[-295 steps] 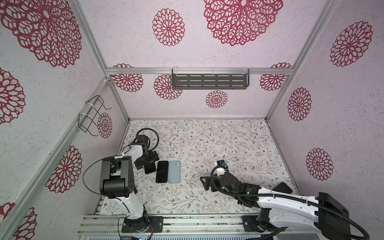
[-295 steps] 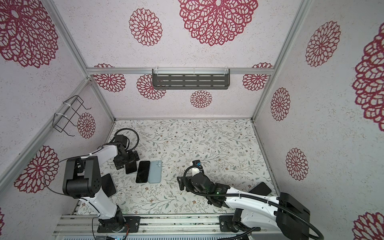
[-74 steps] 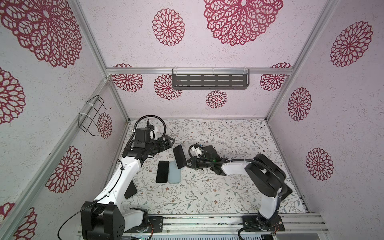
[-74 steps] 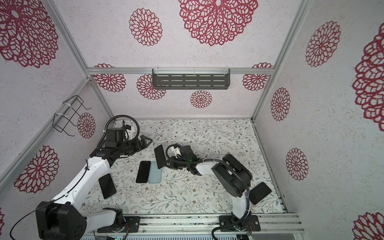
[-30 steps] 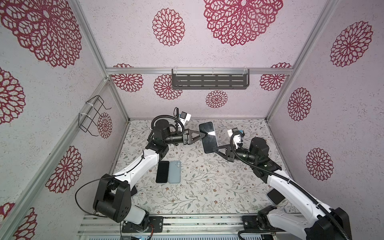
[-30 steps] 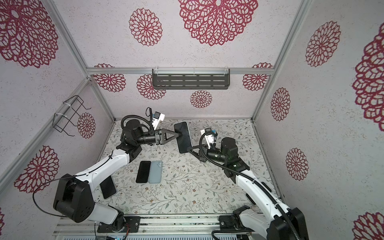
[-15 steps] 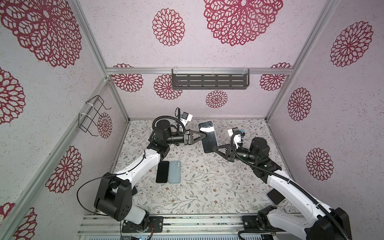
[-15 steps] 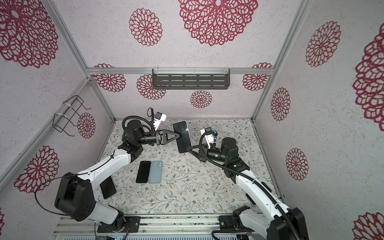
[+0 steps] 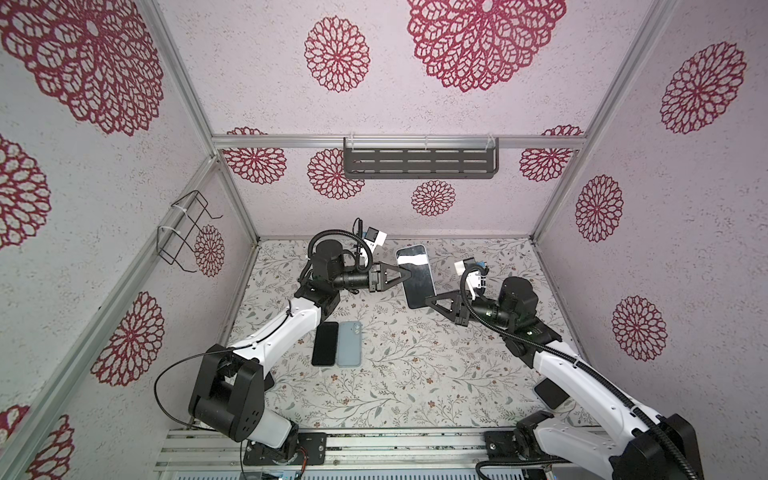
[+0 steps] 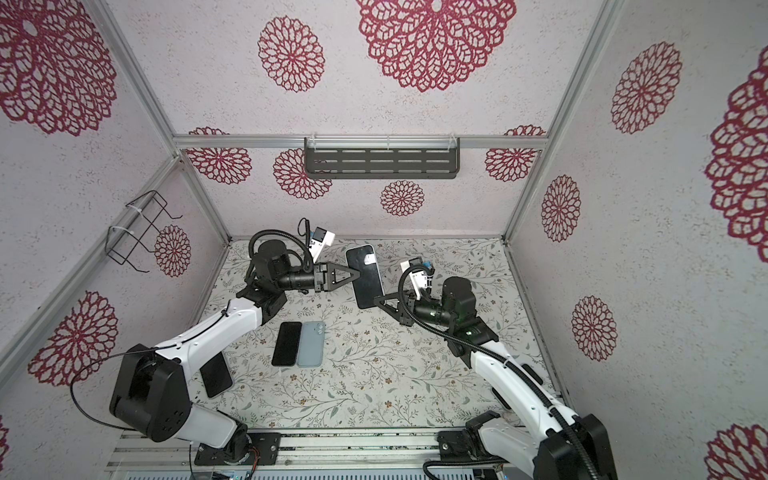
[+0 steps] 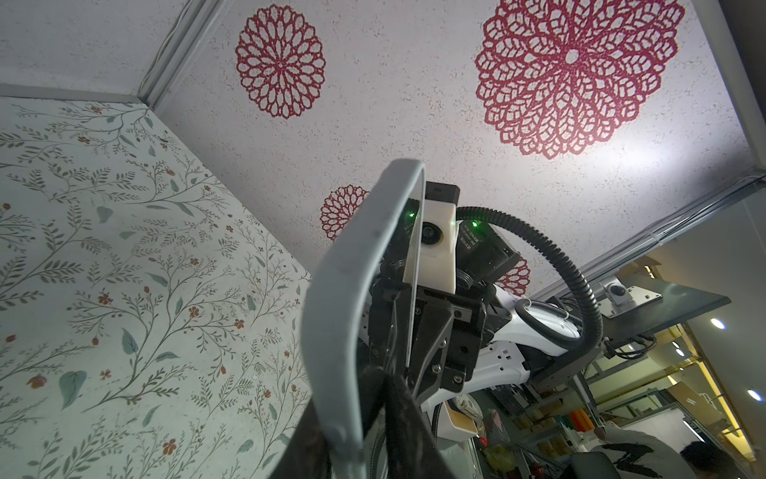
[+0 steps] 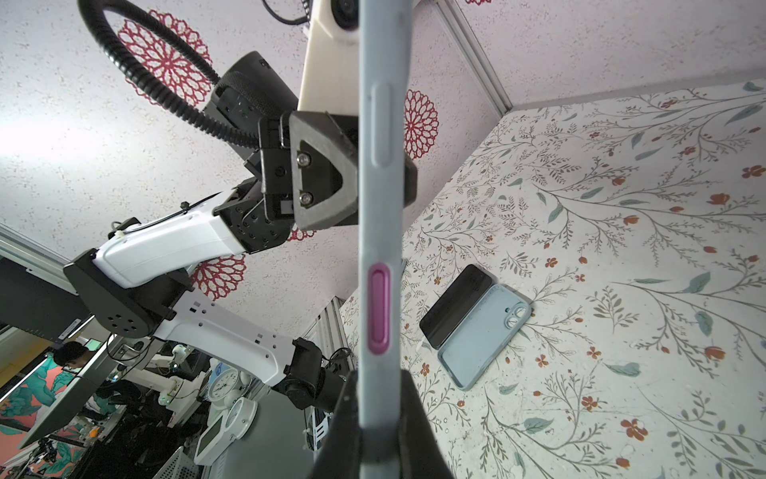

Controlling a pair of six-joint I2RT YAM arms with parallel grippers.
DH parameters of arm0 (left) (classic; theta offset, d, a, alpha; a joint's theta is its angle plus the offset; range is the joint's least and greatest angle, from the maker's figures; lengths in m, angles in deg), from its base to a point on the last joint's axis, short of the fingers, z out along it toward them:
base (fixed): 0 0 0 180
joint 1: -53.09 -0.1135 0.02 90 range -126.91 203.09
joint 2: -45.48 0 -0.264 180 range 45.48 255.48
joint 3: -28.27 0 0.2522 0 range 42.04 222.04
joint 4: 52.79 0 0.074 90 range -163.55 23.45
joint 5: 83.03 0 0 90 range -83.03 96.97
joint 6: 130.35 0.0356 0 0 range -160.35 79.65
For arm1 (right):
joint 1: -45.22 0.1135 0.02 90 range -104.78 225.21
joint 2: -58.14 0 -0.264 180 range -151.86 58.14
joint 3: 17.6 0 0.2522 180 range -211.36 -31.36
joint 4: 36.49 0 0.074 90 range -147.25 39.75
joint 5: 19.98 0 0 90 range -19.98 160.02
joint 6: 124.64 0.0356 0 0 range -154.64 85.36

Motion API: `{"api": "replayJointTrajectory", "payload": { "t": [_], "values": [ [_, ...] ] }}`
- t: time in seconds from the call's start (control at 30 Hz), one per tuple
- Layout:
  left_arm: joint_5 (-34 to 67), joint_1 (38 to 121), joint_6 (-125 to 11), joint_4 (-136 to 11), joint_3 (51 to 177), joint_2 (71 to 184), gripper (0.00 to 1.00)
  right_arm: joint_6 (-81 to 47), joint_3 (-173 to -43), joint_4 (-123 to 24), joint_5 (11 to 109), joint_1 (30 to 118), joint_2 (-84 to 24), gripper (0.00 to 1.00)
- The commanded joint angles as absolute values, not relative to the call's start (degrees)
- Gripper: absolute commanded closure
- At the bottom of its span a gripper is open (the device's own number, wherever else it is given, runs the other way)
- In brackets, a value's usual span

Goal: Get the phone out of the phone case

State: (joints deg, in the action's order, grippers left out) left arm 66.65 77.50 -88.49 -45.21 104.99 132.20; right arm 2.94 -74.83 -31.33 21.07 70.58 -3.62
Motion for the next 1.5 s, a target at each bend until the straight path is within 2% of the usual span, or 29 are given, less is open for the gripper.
{"api": "replayJointTrajectory", "payload": {
  "t": [0.0,0.4,0.47,0.63,0.83,0.93,1.1,1.33,1.47],
  "values": [
    [67.7,78.5,-86.8,-45.5,106.5,131.5,0.79,2.4,-75.3,-28.0,20.1,70.5,-2.4,1.00],
    [67.3,79.3,-86.6,-45.6,105.4,129.4,0.94,1.5,-75.1,-28.7,20.1,70.5,-2.6,1.00],
    [67.0,79.4,-86.7,-45.7,105.2,128.9,0.99,1.4,-75.1,-28.8,20.1,70.5,-2.8,1.00],
    [65.2,79.6,-86.8,-45.9,104.4,127.1,1.00,1.2,-75.1,-29.4,20.9,70.5,-2.9,0.99],
    [56.1,79.6,-85.4,-49.5,104.0,122.8,1.00,3.7,-73.4,-26.4,24.3,70.5,-1.8,0.39],
    [51.1,79.6,-86.0,-49.4,103.8,120.3,1.00,5.5,-71.7,-23.6,26.2,70.5,-0.3,0.26],
    [44.5,80.7,-87.4,-47.9,103.2,116.6,1.00,8.9,-68.7,-18.6,29.7,70.5,2.0,0.19],
    [30.8,82.7,-97.4,-35.1,97.9,114.8,1.00,20.9,-62.5,0.5,35.3,71.3,2.4,0.18],
    [22.8,84.9,-99.3,-32.3,96.2,114.1,1.00,23.6,-61.1,8.6,39.6,73.9,2.2,0.19]
  ]
}}
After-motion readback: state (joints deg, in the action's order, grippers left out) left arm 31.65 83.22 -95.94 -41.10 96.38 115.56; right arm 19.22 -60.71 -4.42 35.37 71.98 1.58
